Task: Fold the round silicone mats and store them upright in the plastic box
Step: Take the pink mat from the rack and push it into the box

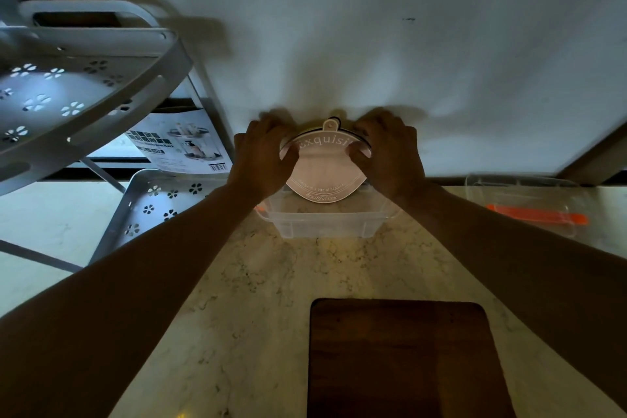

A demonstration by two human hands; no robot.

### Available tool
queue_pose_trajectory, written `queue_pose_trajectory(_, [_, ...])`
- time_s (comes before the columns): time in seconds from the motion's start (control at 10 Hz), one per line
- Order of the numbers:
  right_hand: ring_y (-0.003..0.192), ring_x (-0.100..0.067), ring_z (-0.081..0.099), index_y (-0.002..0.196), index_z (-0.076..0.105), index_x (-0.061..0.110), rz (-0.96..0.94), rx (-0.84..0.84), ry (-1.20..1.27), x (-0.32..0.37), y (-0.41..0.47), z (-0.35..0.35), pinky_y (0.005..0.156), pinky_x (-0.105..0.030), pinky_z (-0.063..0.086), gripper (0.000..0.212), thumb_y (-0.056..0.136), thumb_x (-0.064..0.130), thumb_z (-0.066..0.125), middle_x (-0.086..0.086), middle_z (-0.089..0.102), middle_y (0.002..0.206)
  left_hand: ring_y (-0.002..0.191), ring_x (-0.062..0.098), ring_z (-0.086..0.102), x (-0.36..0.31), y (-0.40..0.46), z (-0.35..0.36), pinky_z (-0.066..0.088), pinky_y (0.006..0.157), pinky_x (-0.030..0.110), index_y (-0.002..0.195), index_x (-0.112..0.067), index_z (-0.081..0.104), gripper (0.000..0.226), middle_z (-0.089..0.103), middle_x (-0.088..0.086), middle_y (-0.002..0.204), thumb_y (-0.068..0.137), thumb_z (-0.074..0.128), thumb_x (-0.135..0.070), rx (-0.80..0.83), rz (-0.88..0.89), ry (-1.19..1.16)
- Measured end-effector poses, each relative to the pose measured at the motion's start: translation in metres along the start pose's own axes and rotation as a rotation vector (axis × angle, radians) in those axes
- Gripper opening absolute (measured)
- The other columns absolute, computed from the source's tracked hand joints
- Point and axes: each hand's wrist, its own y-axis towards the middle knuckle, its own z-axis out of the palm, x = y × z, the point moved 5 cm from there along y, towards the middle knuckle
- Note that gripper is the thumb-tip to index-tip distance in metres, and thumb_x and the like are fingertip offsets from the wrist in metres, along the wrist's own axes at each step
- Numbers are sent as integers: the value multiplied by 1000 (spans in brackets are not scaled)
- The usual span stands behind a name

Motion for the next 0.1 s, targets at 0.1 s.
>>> queue_pose_trajectory(0.1, [114, -33, 51, 116, 60, 13, 2, 34, 3, 1, 1, -2, 92, -43, 39, 42, 82, 35, 70, -14, 54, 126, 116, 31, 53, 2, -2, -4, 43, 94, 47, 122, -13, 61, 37, 61, 11, 123, 87, 64, -26, 1, 0, -13])
